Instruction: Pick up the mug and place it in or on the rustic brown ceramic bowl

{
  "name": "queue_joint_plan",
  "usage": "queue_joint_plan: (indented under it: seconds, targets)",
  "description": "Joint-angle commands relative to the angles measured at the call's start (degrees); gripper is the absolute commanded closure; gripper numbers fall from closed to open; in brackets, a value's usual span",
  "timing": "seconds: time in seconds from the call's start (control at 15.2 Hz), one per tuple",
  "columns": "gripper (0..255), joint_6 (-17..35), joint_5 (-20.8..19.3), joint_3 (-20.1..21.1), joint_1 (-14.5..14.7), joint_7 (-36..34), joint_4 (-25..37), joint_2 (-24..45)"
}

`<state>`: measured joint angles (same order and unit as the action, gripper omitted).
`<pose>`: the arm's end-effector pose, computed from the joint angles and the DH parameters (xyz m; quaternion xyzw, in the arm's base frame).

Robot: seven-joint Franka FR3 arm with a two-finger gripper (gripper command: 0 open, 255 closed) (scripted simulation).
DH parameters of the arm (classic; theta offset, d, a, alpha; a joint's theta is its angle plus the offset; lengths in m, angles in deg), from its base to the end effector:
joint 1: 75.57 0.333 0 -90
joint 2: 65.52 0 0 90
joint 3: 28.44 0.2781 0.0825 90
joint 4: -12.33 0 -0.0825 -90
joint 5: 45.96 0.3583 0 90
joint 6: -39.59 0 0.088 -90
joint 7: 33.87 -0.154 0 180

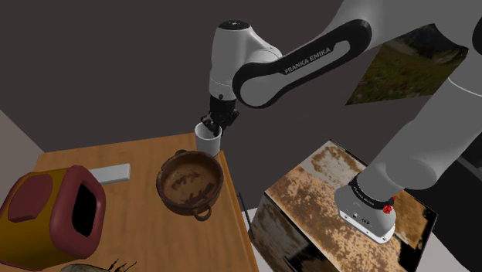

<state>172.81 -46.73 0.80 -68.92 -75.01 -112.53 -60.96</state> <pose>0.4310 0.3118 0.2974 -0.9982 0.0428 -0.0210 0.0350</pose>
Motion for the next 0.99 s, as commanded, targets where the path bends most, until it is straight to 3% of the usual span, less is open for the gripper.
queue_joint_plan:
  seconds: [0.0,0.92]
  targets:
    - [255,-1.56,0.65,0.05,-0.11,0.45,0.71,-0.97]
    - [255,-12.04,3.6,-0.13,-0.51,2.34,6.72,-6.04]
